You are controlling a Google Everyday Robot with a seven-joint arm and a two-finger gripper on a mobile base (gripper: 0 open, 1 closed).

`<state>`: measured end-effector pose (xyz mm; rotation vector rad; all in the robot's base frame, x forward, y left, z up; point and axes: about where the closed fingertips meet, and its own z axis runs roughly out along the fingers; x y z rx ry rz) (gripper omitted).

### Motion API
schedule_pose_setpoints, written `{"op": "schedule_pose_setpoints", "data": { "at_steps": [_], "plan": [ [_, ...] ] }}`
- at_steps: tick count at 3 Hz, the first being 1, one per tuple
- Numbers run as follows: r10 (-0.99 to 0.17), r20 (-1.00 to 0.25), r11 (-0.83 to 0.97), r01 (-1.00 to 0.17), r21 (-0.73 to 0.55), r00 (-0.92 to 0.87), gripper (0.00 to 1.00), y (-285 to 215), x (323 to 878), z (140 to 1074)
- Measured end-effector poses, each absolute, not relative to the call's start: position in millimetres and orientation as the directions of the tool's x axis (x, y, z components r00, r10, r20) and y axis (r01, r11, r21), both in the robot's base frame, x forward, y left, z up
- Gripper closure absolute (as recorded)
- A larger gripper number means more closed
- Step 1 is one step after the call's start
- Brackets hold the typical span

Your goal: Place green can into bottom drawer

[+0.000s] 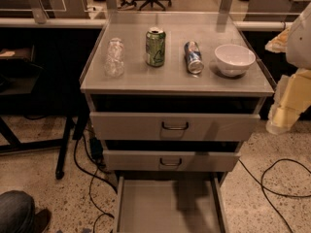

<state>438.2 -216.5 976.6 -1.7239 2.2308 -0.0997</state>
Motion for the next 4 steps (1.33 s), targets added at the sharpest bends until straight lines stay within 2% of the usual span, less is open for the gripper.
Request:
{"op": "schedule_pose_setpoints", "data": {
  "at_steps": [2, 4],
  "plan": [
    [-0.945, -0.236, 0.286, -0.925, -0.252, -0.228, 0.0, -216, 442, 980],
    [-0.859, -0.428, 0.428, -0.853, -0.299, -0.281, 0.0, -213, 528, 988]
  ]
}}
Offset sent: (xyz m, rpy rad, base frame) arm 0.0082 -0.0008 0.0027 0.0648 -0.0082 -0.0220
